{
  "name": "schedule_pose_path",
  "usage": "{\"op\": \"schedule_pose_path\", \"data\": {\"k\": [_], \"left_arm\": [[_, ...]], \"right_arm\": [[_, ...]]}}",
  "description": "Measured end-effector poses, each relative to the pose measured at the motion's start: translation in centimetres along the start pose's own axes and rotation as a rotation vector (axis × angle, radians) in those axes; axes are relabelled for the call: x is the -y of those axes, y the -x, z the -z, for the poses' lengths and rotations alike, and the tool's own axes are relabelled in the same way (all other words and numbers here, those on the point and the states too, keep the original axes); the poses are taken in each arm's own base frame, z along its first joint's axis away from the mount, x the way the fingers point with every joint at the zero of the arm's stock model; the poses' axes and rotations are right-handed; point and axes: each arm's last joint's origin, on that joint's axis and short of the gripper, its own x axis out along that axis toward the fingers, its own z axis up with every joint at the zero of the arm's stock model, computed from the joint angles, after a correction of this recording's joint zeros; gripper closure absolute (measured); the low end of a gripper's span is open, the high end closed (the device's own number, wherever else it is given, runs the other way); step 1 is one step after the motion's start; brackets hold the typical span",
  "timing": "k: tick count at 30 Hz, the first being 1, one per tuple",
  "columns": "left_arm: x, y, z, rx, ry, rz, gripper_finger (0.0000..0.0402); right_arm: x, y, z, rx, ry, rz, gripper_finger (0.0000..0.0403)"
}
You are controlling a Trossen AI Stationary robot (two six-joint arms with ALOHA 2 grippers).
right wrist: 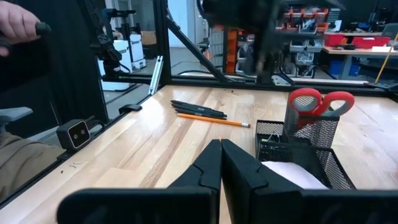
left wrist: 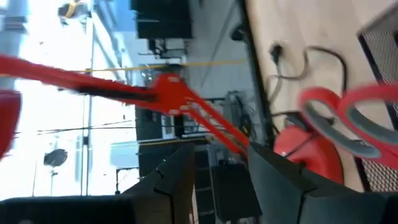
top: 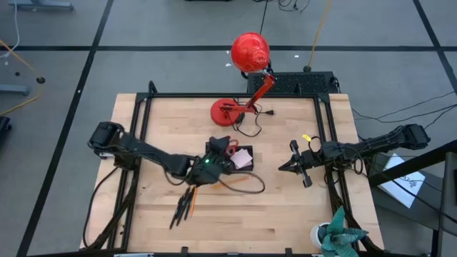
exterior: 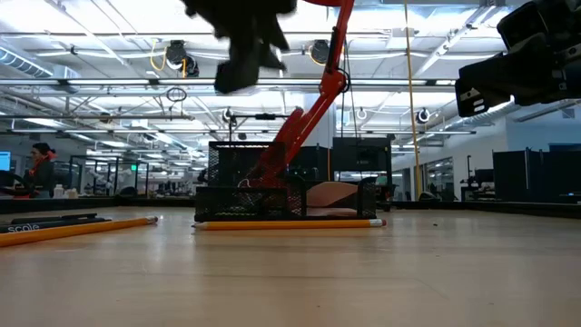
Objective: Pick and place office supplies into organizer
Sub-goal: Put the black pen into the desk organizer
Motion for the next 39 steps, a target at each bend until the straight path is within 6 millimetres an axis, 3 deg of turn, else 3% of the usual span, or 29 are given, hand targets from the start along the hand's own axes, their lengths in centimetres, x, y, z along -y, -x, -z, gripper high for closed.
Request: {"op": "schedule_pose_path", "data": {"k": [4, 9, 15, 19, 23, 26, 29, 32, 36, 39], "left_arm": [[-1.8, 3.4, -0.2, 0.02, 0.125, -0.053, 0.0249], [-3.8, 8.8, 0.0, 0.064, 0.504, -0.11, 0.025], [-3.8, 15.7, -0.4, 0.144, 0.82, -0.122, 0.025], [-4.4, 19.0, -0.4, 0.24, 1.073, -0.05, 0.025], [-3.9, 21.7, -0.2, 0.311, 1.114, 0.007, 0.025], [-3.4, 23.3, 0.0, 0.396, 1.05, 0.061, 0.025], [-2.9, 23.9, -0.4, 0.642, 0.867, 0.225, 0.025], [-3.8, 22.5, -1.0, 0.904, 0.796, 0.442, 0.025], [-4.7, 17.0, -1.7, 1.026, 0.793, 0.661, 0.025], [-5.1, 12.2, -1.5, 0.942, 0.831, 0.747, 0.025]], "right_arm": [[0.0, 0.0, 0.0, 0.0, 0.0, -0.002, 0.0399], [0.0, 0.0, 0.0, -0.001, -0.01, -0.004, 0.0399], [0.0, 0.0, 0.1, -0.007, -0.014, -0.004, 0.0399], [0.0, 0.0, 0.1, -0.009, -0.02, -0.003, 0.0399], [0.0, 0.0, 0.1, -0.009, -0.038, -0.004, 0.0399], [0.0, 0.0, 0.1, -0.009, -0.046, -0.004, 0.0399], [0.0, 0.0, 0.1, -0.007, -0.046, -0.003, 0.0399], [0.0, 0.0, -0.1, 0.01, -0.044, -0.004, 0.0399], [0.0, 0.0, -0.2, 0.021, -0.042, -0.003, 0.0399], [0.0, 0.0, -0.2, 0.023, -0.043, -0.003, 0.0399]]}}
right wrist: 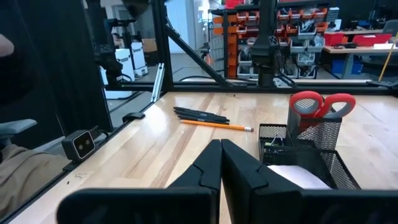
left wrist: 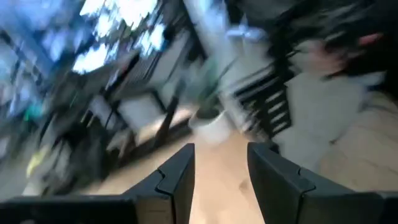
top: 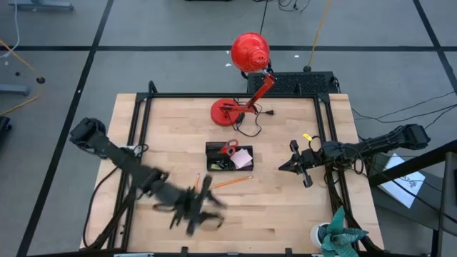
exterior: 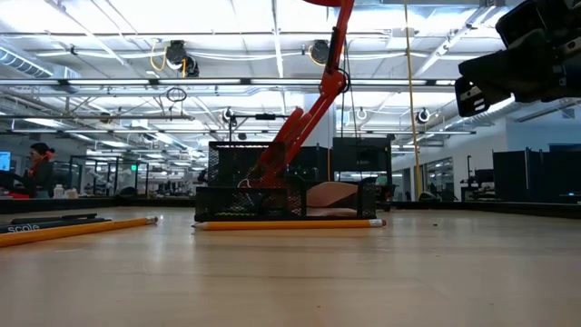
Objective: Pick and place office supplies into organizer
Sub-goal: Put the black pen into the desk organizer
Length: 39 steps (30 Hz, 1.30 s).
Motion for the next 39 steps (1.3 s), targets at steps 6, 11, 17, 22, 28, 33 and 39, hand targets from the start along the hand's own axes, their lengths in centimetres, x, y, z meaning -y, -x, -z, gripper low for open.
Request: {"op": "schedule_pose_path", "data": {"k": [6, 11, 17, 22, 28, 33, 39], "left_arm": [[-7.2, 1.3, 2.0, -0.59, 0.288, -0.366, 0.025], [-5.8, 2.4, 4.7, -0.892, 0.606, -0.385, 0.025], [-2.9, 3.1, 7.7, -1.019, 0.955, -0.463, 0.025], [0.5, 3.7, 11.1, -1.084, 1.142, -0.462, 0.025], [4.5, 4.4, 13.6, -1.085, 1.32, -0.402, 0.025], [5.8, 5.3, 14.1, -1.111, 1.342, -0.452, 0.025], [6.6, 5.0, 14.9, -1.13, 1.323, -0.482, 0.025]], "right_arm": [[0.0, 0.0, 0.0, -0.004, 0.001, 0.0, 0.0399], [0.0, 0.0, 0.5, -0.056, 0.001, 0.003, 0.0399], [0.1, 0.0, 0.9, -0.097, -0.024, 0.006, 0.0399], [0.1, 0.1, 1.0, -0.104, -0.036, 0.007, 0.0399], [0.1, 0.1, 1.0, -0.105, -0.037, 0.007, 0.0399], [0.1, 0.1, 1.0, -0.103, -0.037, 0.007, 0.0399], [0.0, 0.0, 0.7, -0.072, -0.033, 0.004, 0.0399]]}}
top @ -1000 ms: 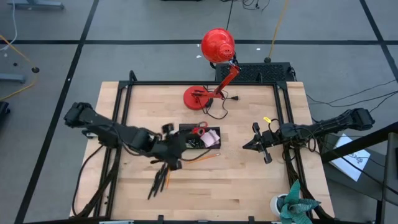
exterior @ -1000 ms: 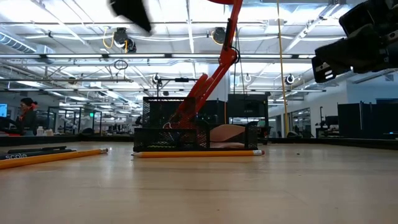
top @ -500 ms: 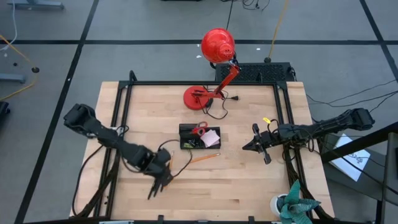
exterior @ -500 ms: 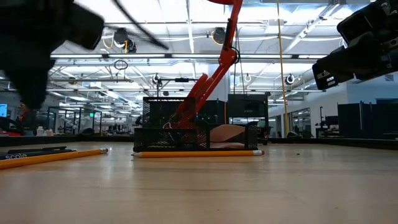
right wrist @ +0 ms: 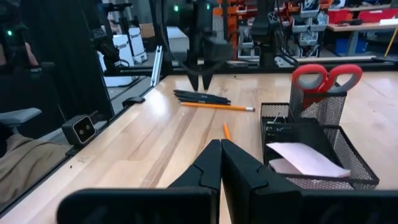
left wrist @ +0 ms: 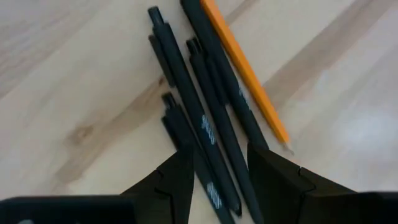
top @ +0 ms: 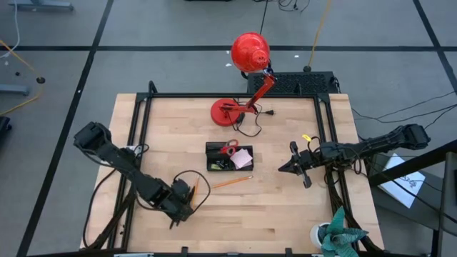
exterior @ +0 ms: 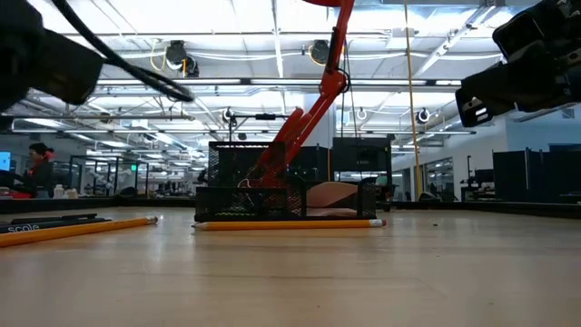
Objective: Pick and place office supplies into organizer
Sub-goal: Put the black pen into the desk organizer
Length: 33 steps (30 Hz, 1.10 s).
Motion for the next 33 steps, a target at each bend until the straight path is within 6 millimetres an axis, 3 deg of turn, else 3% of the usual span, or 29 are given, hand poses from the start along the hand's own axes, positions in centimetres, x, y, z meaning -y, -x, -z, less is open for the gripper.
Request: {"op": "schedule_pose_path", "data": {"k": [6, 15, 33], "left_arm": [[0.6, -2.3, 0.4, -0.014, -0.054, -0.058, 0.025], [-0.4, -2.9, 0.7, -0.06, -0.115, -0.178, 0.025], [-1.2, -2.7, -0.1, -0.168, -0.862, -0.218, 0.025]], "right_arm": [[0.0, 0.0, 0.0, 0.005, 0.0, 0.001, 0.0399], [0.0, 0.0, 0.0, 0.002, 0.0, 0.002, 0.0399], [0.0, 0.0, 0.0, 0.002, 0.0, 0.003, 0.0399]]}}
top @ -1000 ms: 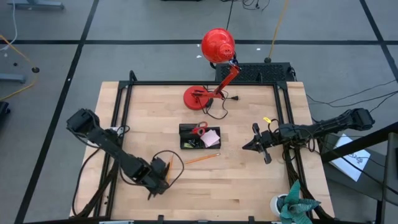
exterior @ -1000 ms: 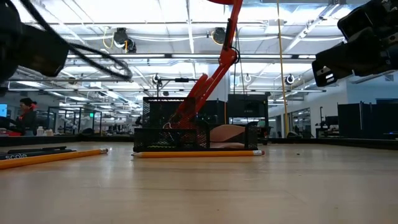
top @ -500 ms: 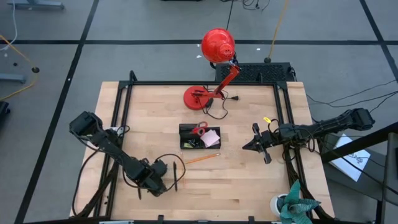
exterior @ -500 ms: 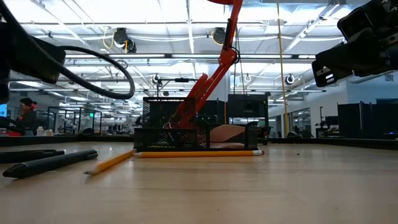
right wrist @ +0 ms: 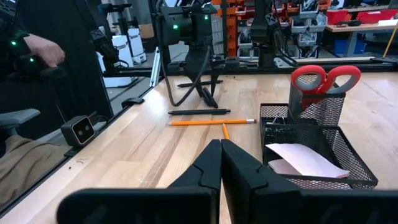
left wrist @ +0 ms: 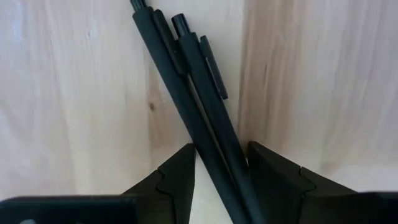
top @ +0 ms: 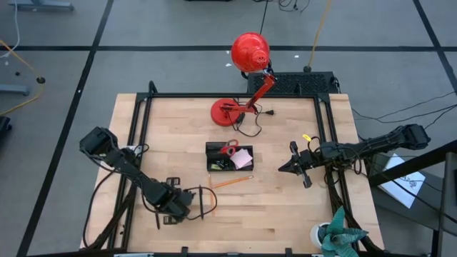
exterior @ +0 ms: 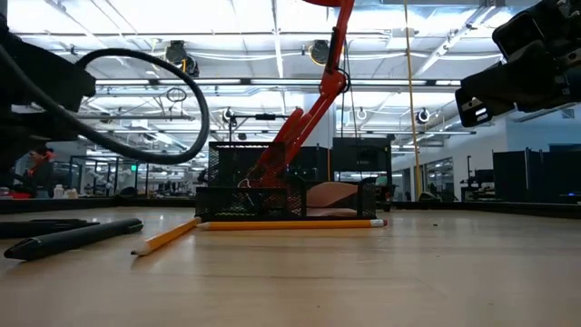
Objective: Pick and place office supplies into organizer
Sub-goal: Put the black pen into the desk organizer
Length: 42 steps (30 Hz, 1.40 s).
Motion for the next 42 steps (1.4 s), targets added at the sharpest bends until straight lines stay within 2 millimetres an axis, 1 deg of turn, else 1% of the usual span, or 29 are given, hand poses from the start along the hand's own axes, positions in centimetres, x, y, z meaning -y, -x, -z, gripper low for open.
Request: {"op": "schedule_pose_path", "data": {"k": [5, 9, 12, 15, 18, 20, 22, 25, 30, 33, 35, 38, 42], "left_arm": [[-0.5, 0.0, 0.2, -0.029, -0.168, -0.052, 0.0249], [-0.8, 0.7, -0.2, -0.036, -0.197, -0.072, 0.0249], [-0.8, 1.9, -0.7, -0.024, -0.185, -0.11, 0.0249], [-0.1, 4.0, -1.8, 0.031, -0.164, -0.095, 0.025], [0.1, 5.3, -2.0, 0.021, -0.154, -0.111, 0.025], [0.2, 6.2, -2.8, 0.089, -0.142, -0.127, 0.025], [-0.1, 6.7, -3.2, 0.128, -0.128, -0.186, 0.025], [-1.2, 6.6, -3.7, 0.157, -0.095, -0.271, 0.025], [-3.5, 5.5, -4.2, 0.099, -0.067, -0.305, 0.025], [-4.4, 4.8, -4.4, 0.073, -0.065, -0.27, 0.025], [-4.7, 4.1, -4.4, 0.046, -0.082, -0.223, 0.025], [-4.6, 3.2, -4.6, 0.066, -0.101, -0.128, 0.025], [-4.7, 2.6, -4.4, 0.07, -0.109, -0.109, 0.025]], "right_arm": [[0.0, 0.0, 0.0, 0.0, 0.0, 0.0, 0.0399], [0.0, 0.0, 0.0, 0.0, 0.0, 0.0, 0.0399], [0.0, 0.0, 0.0, 0.0, 0.0, 0.0, 0.0399], [0.0, 0.0, 0.0, 0.0, 0.0, 0.0, 0.0399], [0.0, 0.0, 0.0, 0.0, 0.0, 0.001, 0.0399], [0.0, 0.0, 0.0, 0.0, 0.0, 0.0, 0.0399], [0.0, 0.0, 0.0, 0.0, 0.0, 0.0, 0.0399], [0.0, 0.0, -0.1, 0.005, 0.0, 0.0, 0.0399], [0.0, 0.0, -0.1, 0.007, -0.007, 0.0, 0.0399], [0.0, 0.0, -0.1, 0.007, -0.007, 0.0, 0.0399], [0.0, 0.0, -0.1, 0.007, -0.003, 0.0, 0.0399], [0.0, 0.0, -0.1, 0.007, -0.001, 0.0, 0.0399], [0.0, 0.0, -0.1, 0.007, 0.0, -0.001, 0.0399]]}}
